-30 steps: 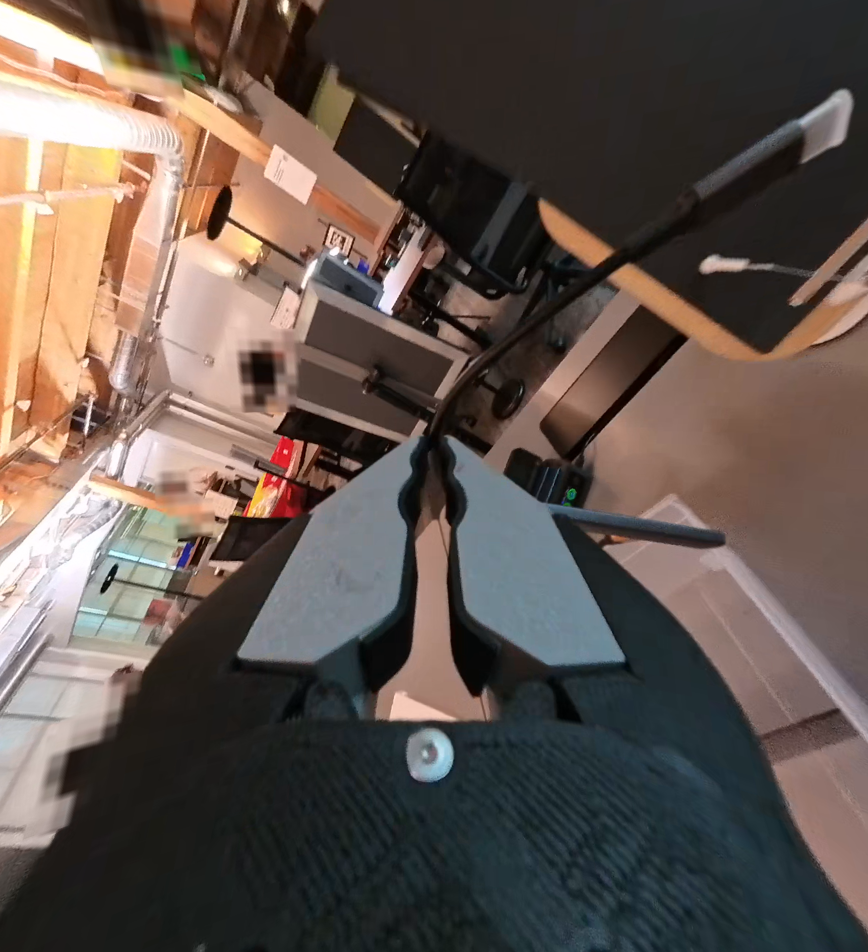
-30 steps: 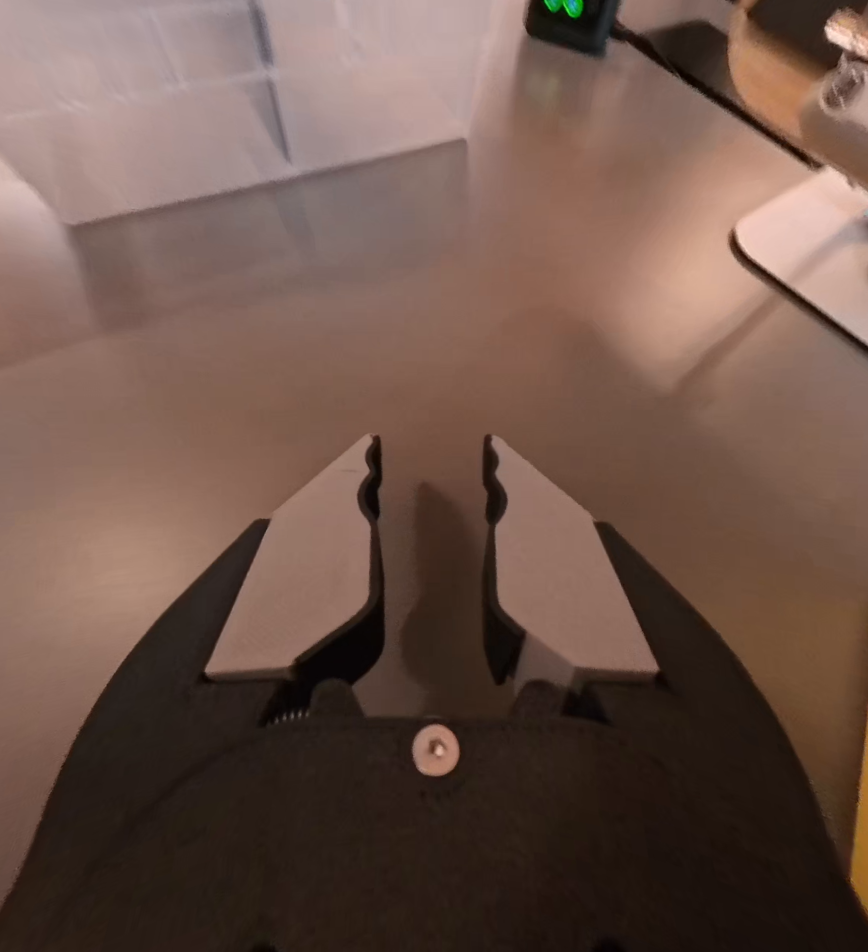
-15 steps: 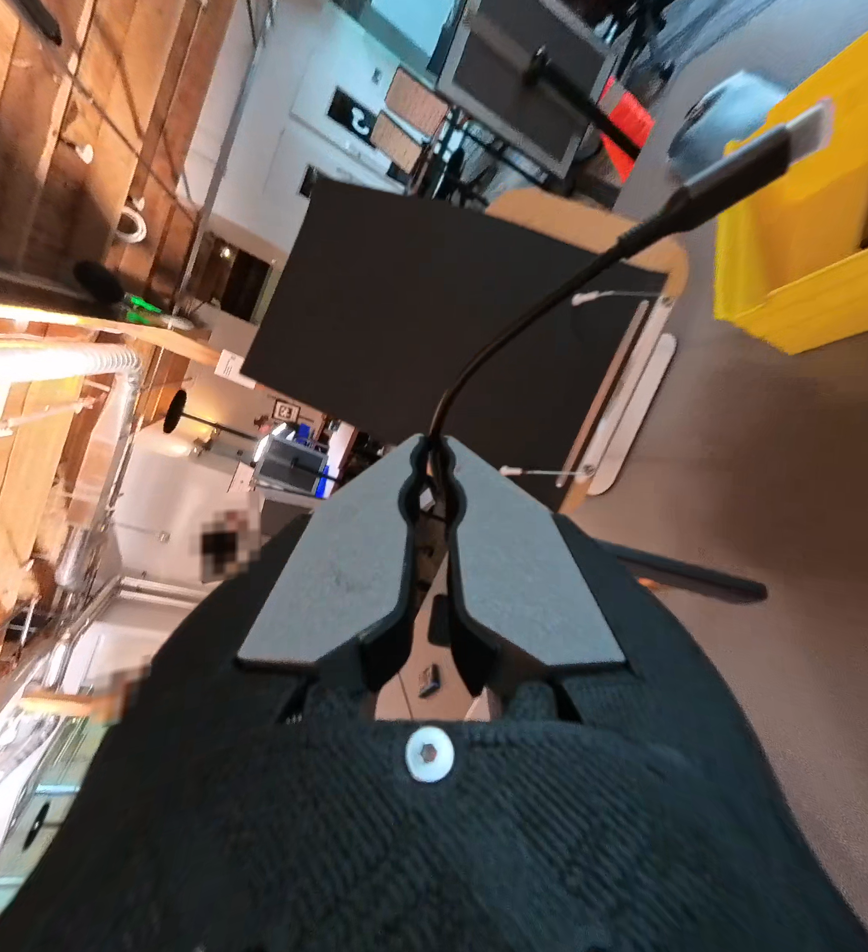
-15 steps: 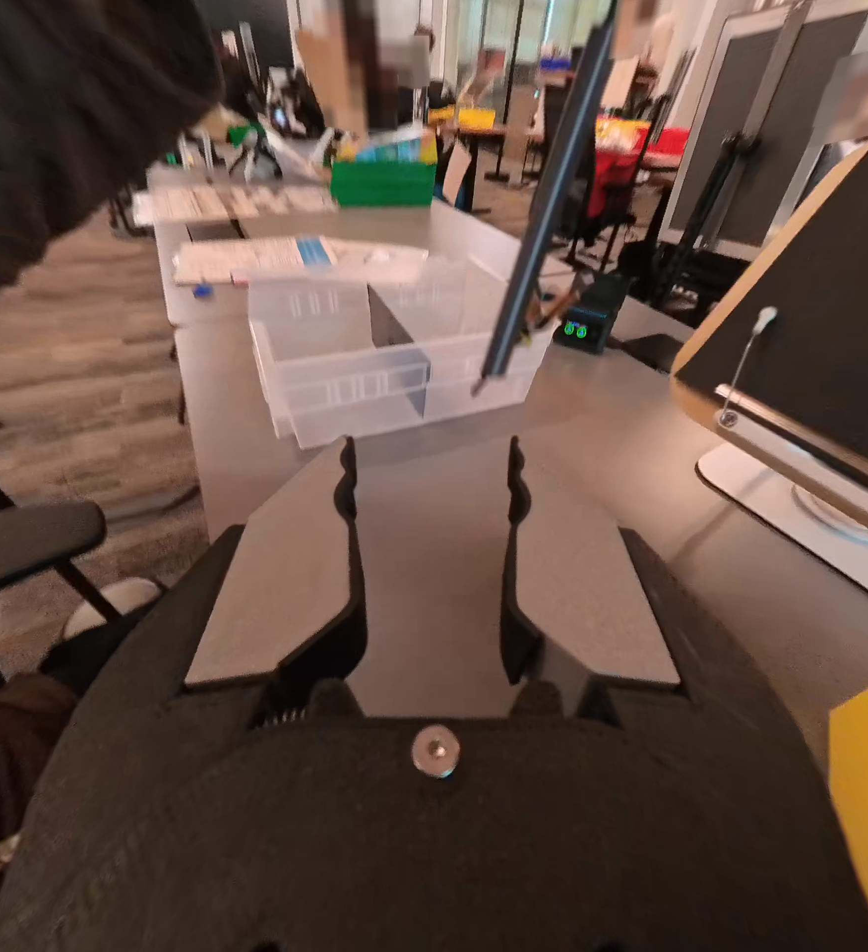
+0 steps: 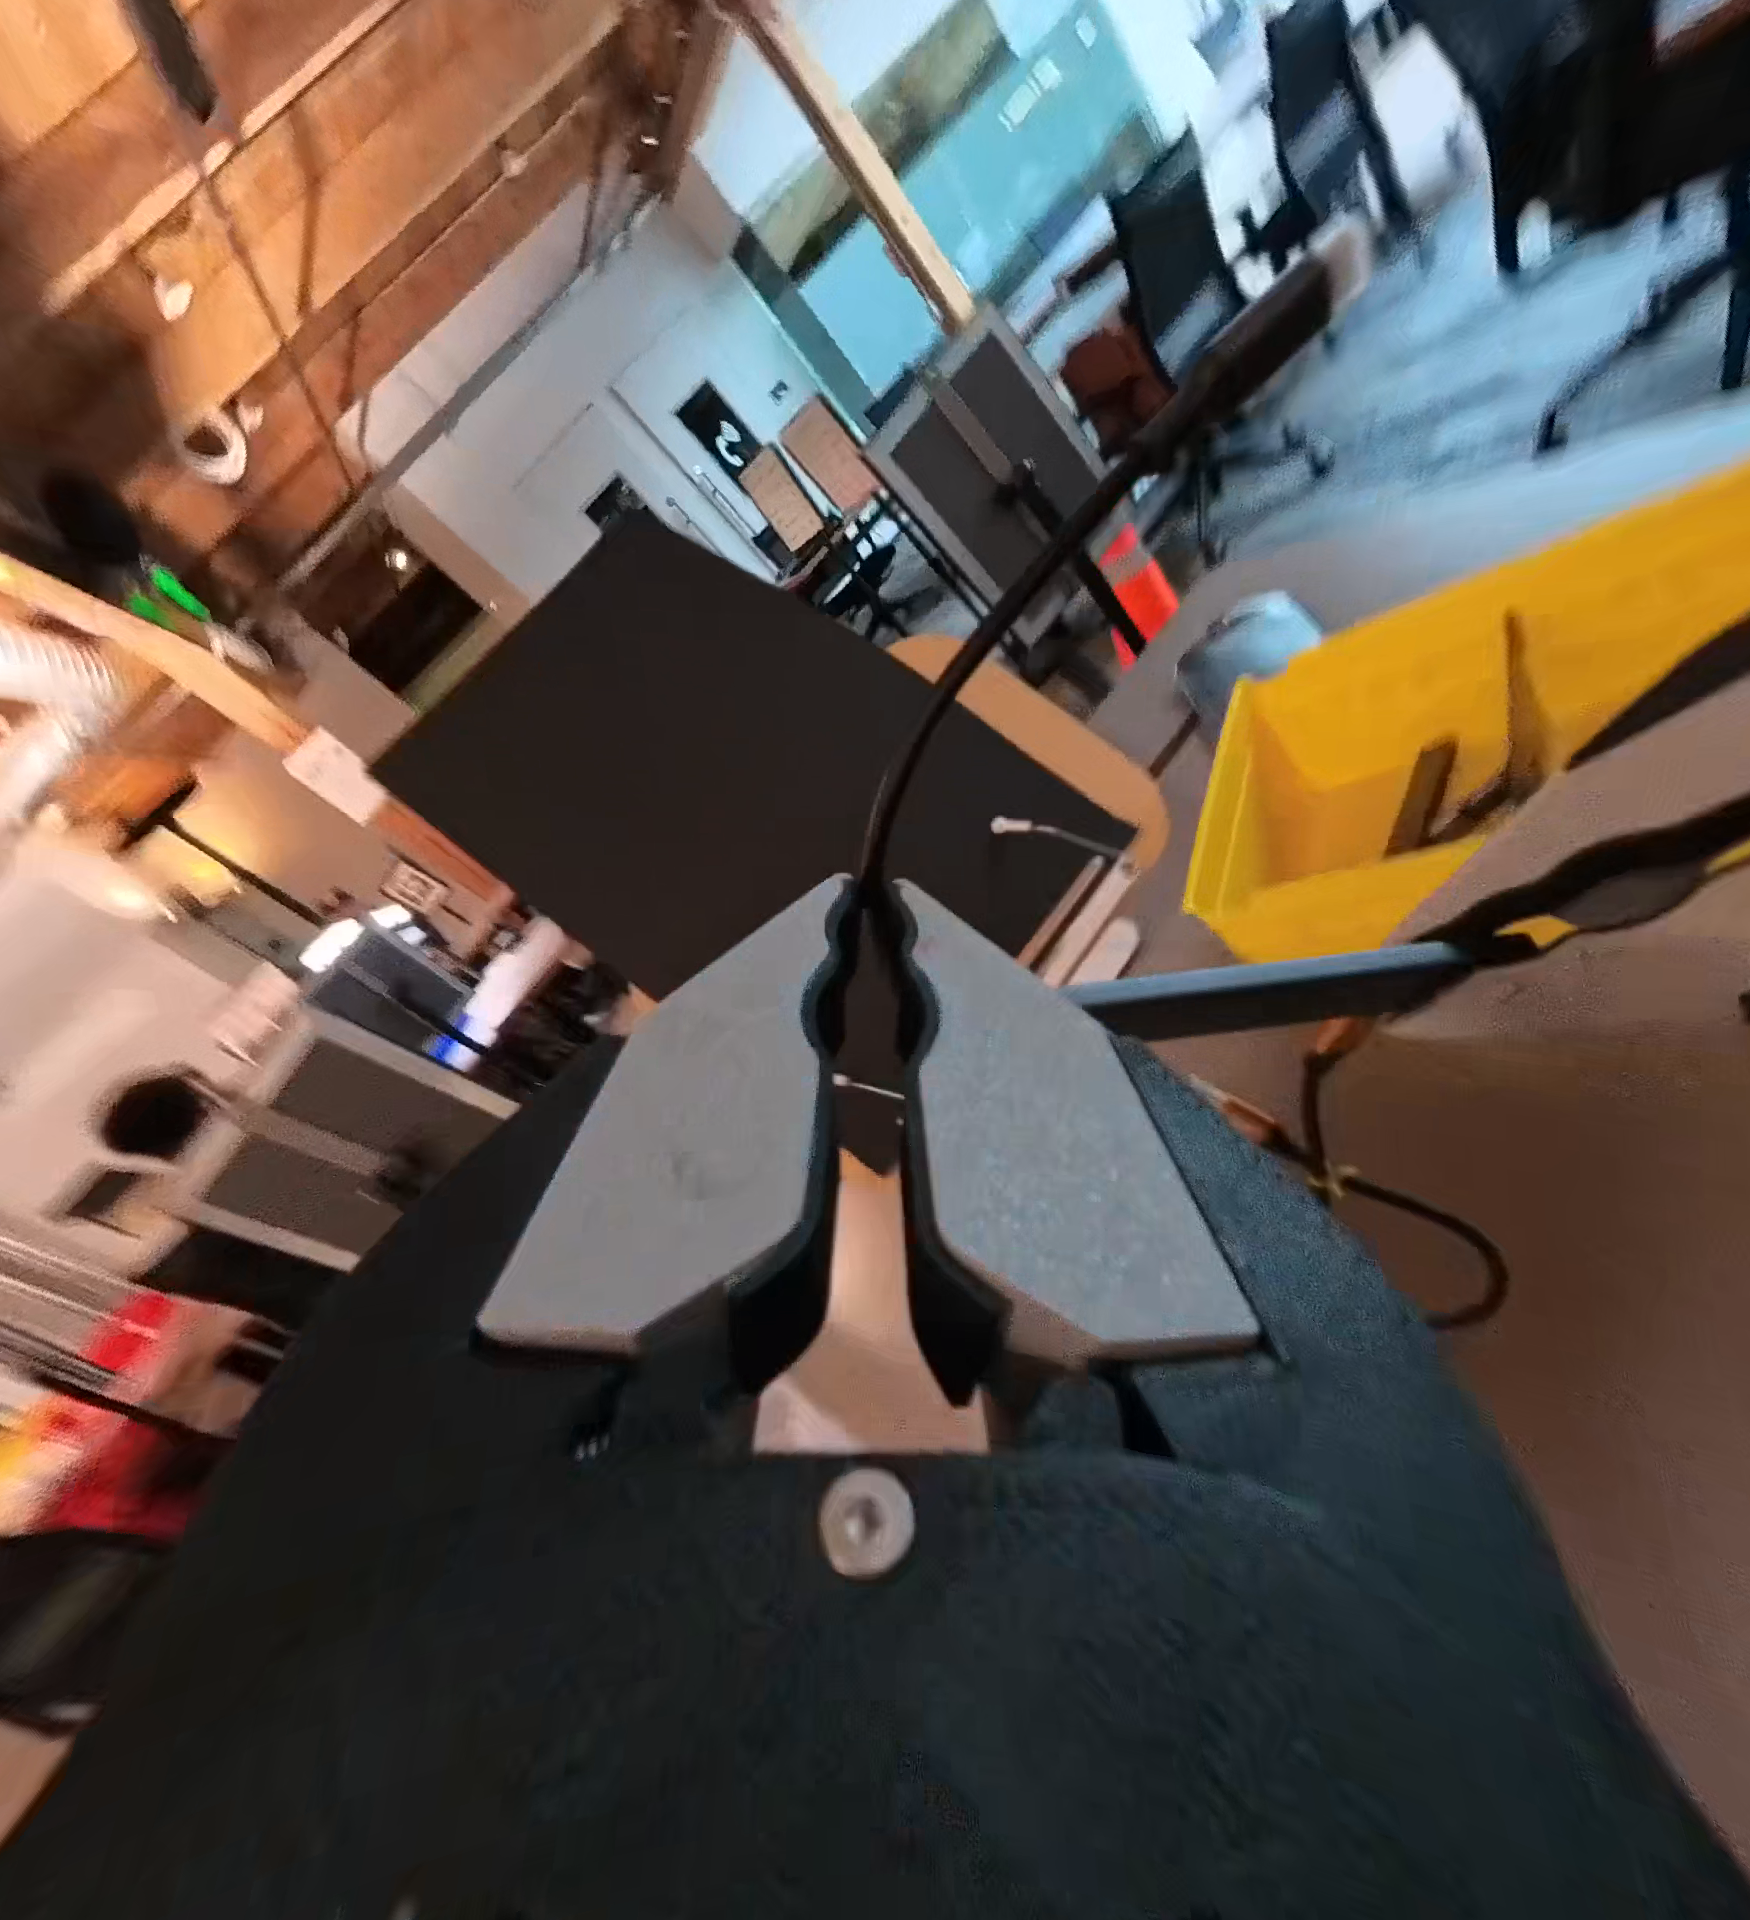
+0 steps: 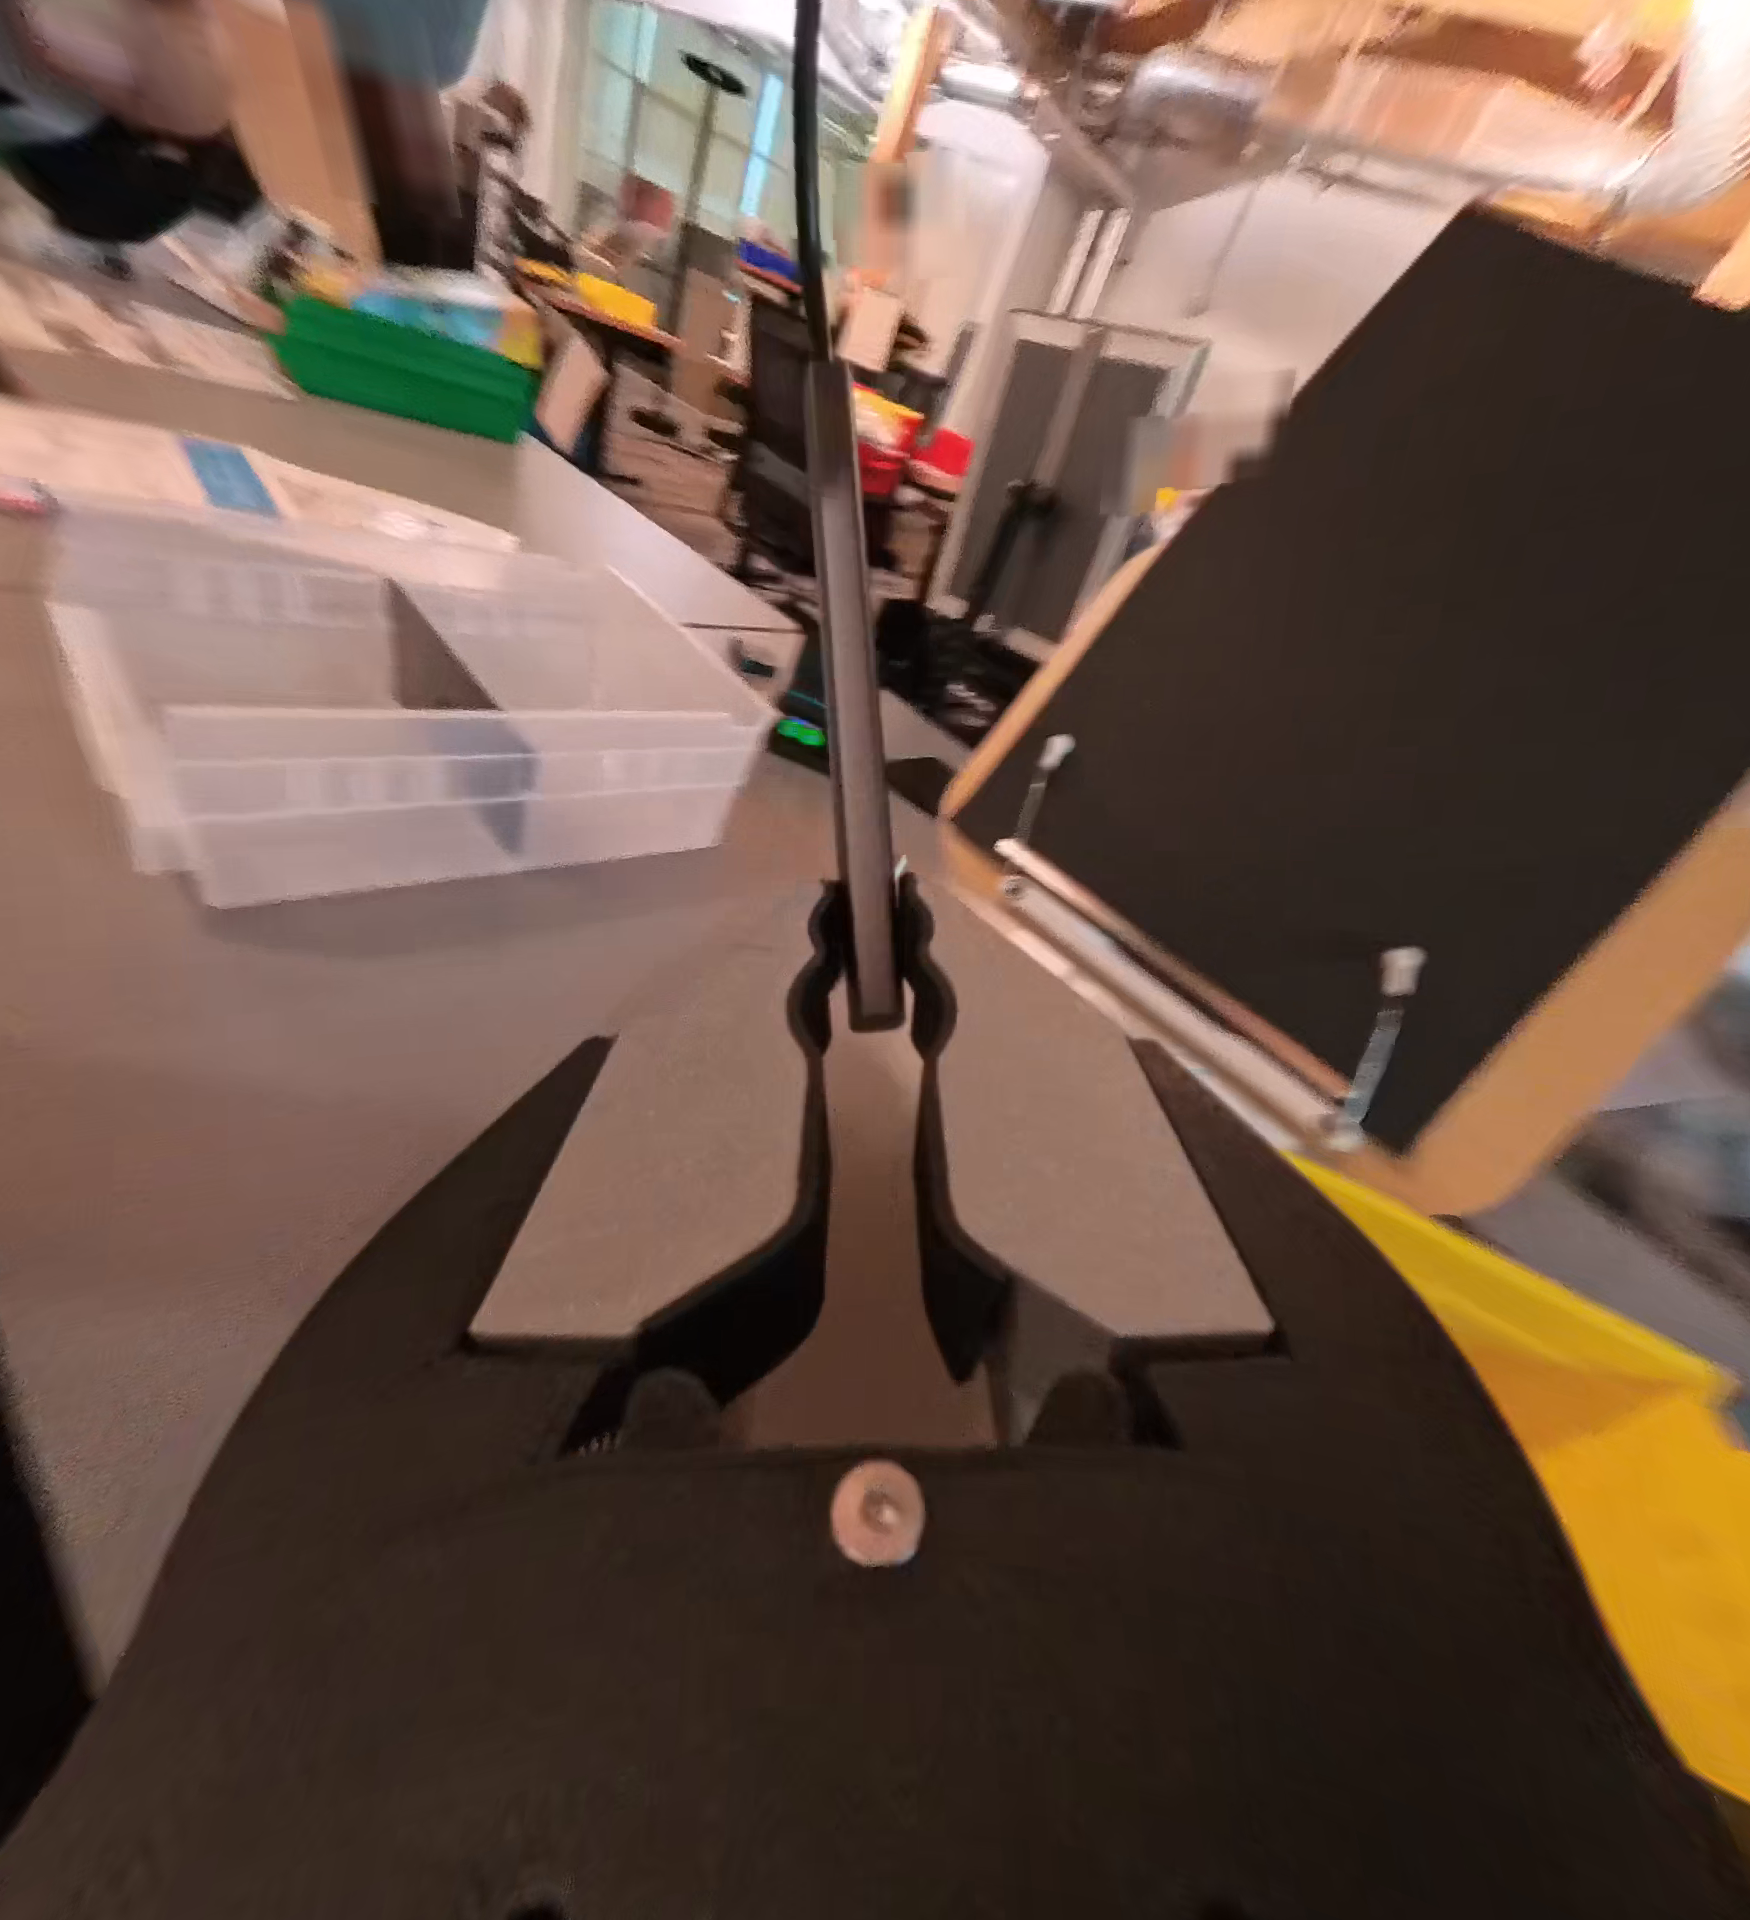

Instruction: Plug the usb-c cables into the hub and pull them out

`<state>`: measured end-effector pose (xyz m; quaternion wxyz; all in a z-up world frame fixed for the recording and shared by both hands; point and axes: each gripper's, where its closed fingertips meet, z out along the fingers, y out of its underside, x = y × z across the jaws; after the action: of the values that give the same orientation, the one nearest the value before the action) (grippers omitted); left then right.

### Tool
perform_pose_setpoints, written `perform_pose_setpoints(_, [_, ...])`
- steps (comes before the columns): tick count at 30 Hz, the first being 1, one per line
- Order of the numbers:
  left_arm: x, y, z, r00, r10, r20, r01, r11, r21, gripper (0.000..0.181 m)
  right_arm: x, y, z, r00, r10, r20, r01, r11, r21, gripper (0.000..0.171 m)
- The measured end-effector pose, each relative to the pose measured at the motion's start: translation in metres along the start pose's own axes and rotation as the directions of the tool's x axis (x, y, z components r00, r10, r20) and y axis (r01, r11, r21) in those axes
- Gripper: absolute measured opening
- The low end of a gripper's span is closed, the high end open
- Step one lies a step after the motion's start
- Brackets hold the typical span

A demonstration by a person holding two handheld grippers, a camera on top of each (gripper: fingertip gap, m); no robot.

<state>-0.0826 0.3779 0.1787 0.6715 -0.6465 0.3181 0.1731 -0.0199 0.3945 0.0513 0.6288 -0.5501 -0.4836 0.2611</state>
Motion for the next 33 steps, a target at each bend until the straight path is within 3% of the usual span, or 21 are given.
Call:
perform_pose_setpoints(3, [0.006, 0.045, -0.013, 0.950, -0.312, -0.017, 0.313, 0.950, 0.013, 0.012, 0.010, -0.002, -0.005, 0.961, -0.220, -0.169, 0.217, 0.975, -0.036, 0.006])
perform_pose_setpoints(8, [0.062, 0.131, -0.030, 0.847, -0.516, -0.130, 0.499, 0.855, -0.144, 0.039, 0.007, -0.003, -0.004, 0.887, -0.381, -0.260, 0.378, 0.924, -0.065, 0.006])
perform_pose_setpoints(10, [0.099, 0.130, -0.036, 0.700, -0.644, -0.307, 0.629, 0.761, -0.162, 0.048, 0.002, -0.003, -0.001, 0.831, -0.479, -0.282, 0.478, 0.875, -0.080, 0.006])
perform_pose_setpoints(12, [0.134, 0.117, -0.044, 0.477, -0.727, -0.495, 0.730, 0.641, -0.238, 0.062, -0.007, -0.002, 0.002, 0.744, -0.592, -0.309, 0.593, 0.799, -0.103, 0.006])
perform_pose_setpoints(14, [0.146, 0.110, -0.043, 0.311, -0.774, -0.552, 0.794, 0.531, -0.297, 0.064, -0.020, 0.000, 0.006, 0.649, -0.687, -0.328, 0.693, 0.711, -0.120, 0.006])
perform_pose_setpoints(18, [0.135, 0.110, -0.029, 0.185, -0.825, -0.533, 0.884, 0.377, -0.277, 0.062, -0.054, 0.005, 0.015, 0.464, -0.820, -0.335, 0.839, 0.528, -0.132, 0.006])
perform_pose_setpoints(21, [0.126, 0.109, -0.030, 0.103, -0.821, -0.562, 0.922, 0.291, -0.257, 0.054, -0.069, 0.014, 0.023, 0.418, -0.852, -0.316, 0.868, 0.477, -0.140, 0.006])
perform_pose_setpoints(23, [0.125, 0.111, -0.031, 0.083, -0.817, -0.570, 0.927, 0.274, -0.257, 0.045, -0.076, 0.018, 0.026, 0.412, -0.859, -0.305, 0.875, 0.466, -0.131, 0.007])
perform_pose_setpoints(25, [0.124, 0.121, -0.029, 0.130, -0.829, -0.545, 0.923, 0.302, -0.239, 0.024, -0.081, 0.021, 0.029, 0.404, -0.867, -0.293, 0.882, 0.454, -0.127, 0.006])
perform_pose_setpoints(28, [0.125, 0.126, -0.032, 0.141, -0.812, -0.566, 0.908, 0.334, -0.253, 0.020, -0.088, 0.028, 0.033, 0.447, -0.864, -0.230, 0.875, 0.476, -0.088, 0.013])
perform_pose_setpoints(30, [0.123, 0.132, -0.031, 0.214, -0.803, -0.556, 0.893, 0.391, -0.222, 0.016, -0.094, 0.039, 0.038, 0.578, -0.811, -0.089, 0.811, 0.583, -0.049, 0.018])
perform_pose_setpoints(33, [0.111, 0.138, -0.031, 0.300, -0.780, -0.550, 0.878, 0.451, -0.160, 0.015, -0.097, 0.045, 0.032, 0.835, -0.524, 0.169, 0.539, 0.841, -0.053, 0.012])
